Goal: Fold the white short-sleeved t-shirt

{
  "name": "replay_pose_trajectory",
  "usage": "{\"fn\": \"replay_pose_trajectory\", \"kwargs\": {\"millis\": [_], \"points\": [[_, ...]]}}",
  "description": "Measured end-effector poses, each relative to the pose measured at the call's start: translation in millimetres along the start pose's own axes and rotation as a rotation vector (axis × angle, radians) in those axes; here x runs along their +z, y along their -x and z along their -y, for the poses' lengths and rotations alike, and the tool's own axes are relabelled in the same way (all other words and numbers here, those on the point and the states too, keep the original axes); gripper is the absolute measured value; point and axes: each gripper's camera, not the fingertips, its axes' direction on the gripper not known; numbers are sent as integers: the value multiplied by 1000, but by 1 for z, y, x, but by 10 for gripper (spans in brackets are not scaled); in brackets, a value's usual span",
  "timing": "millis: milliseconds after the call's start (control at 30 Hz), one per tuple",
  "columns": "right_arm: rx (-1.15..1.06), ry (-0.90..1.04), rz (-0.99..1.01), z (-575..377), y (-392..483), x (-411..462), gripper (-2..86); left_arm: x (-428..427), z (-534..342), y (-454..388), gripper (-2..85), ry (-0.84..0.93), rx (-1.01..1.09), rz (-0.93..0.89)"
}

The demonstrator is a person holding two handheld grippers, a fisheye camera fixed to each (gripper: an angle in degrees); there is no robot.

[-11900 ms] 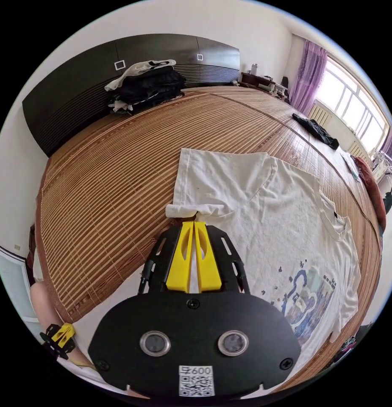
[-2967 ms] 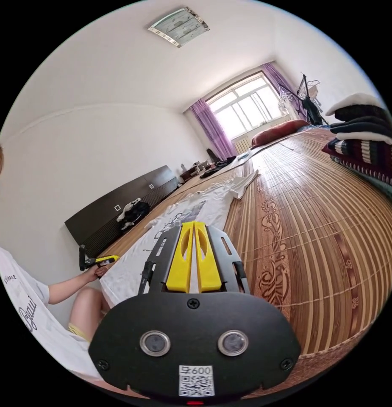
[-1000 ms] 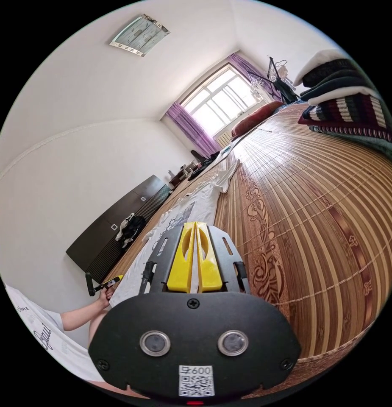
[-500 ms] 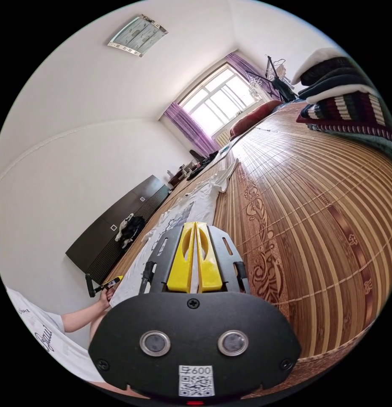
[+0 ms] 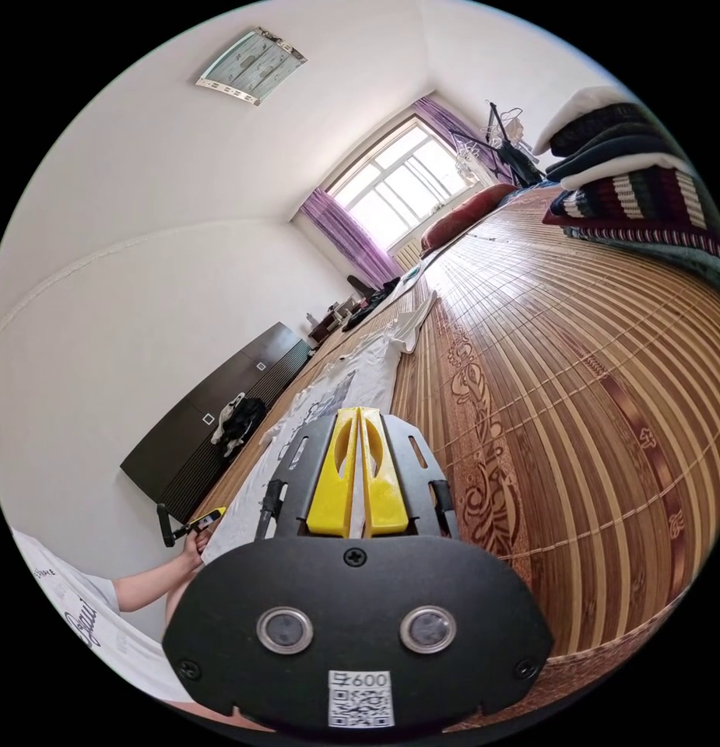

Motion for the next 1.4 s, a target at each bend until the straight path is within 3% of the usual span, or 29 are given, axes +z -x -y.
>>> {"fn": "replay_pose_trajectory", "kwargs": {"millis": [1400], "points": [[16,-5,13,-4,4,-39,-9,-27,-34,-37,8,8,11,30]]}}
